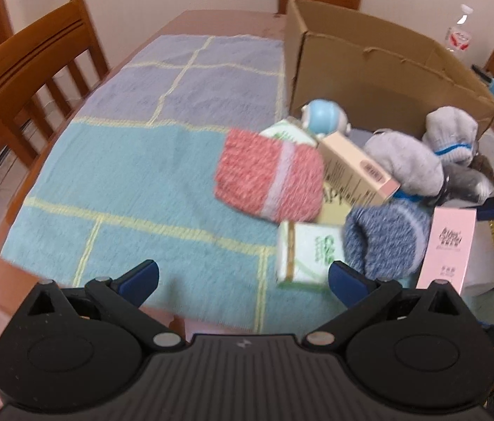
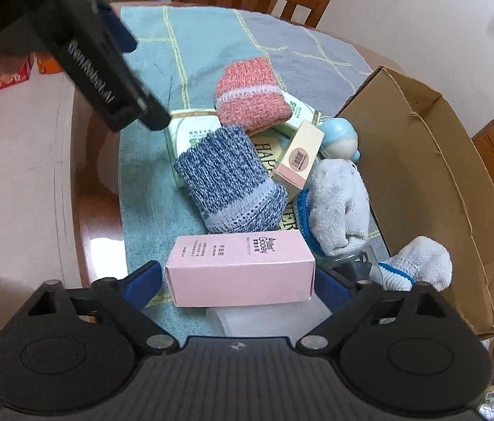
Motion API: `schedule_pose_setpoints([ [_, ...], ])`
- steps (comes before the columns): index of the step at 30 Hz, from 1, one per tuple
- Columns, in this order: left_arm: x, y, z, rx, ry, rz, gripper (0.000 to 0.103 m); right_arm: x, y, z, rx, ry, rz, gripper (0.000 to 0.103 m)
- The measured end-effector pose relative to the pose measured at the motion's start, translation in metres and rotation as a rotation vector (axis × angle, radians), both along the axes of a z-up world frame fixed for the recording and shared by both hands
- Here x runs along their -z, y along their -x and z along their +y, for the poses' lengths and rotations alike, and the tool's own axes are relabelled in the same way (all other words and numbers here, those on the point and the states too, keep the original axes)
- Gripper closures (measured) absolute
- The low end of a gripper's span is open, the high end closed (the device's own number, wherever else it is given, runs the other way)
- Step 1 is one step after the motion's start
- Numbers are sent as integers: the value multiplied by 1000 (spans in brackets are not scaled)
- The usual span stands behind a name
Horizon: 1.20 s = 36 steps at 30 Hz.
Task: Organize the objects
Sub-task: 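Grasp the pink cosmetic box with the right tool while the left tool grasps the pink-white knit sock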
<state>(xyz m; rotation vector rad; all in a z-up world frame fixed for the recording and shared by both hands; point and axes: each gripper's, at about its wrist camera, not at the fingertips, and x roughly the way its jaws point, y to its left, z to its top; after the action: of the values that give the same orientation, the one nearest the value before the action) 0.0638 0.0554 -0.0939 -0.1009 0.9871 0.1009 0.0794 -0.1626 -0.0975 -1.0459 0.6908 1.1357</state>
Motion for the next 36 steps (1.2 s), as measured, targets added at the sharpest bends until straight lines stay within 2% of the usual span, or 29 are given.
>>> schedule_pose_setpoints([
  [5,3,-21,3,74,20,-39,1,-2,0,2,50,-10,5,18],
  [9,8,-43,10,104,58,-38,1,-8,-1,4,149,-18,13,19],
  [12,13,-56,11,108,69,-51,1,-15,-2,2,205,-34,60,19],
  [19,29,-74,12,86,120,-43,3,-25,-7,3,295,-72,94,19],
  [21,29,-73,13,94,141,-49,6,-26,-7,3,313,-77,95,19],
  [24,27,-75,12,100,123,-46,15,-30,-8,2,345,-91,85,19],
  [36,5,-82,17,170,115,-10,31,-47,-29,-12,502,-166,139,19],
])
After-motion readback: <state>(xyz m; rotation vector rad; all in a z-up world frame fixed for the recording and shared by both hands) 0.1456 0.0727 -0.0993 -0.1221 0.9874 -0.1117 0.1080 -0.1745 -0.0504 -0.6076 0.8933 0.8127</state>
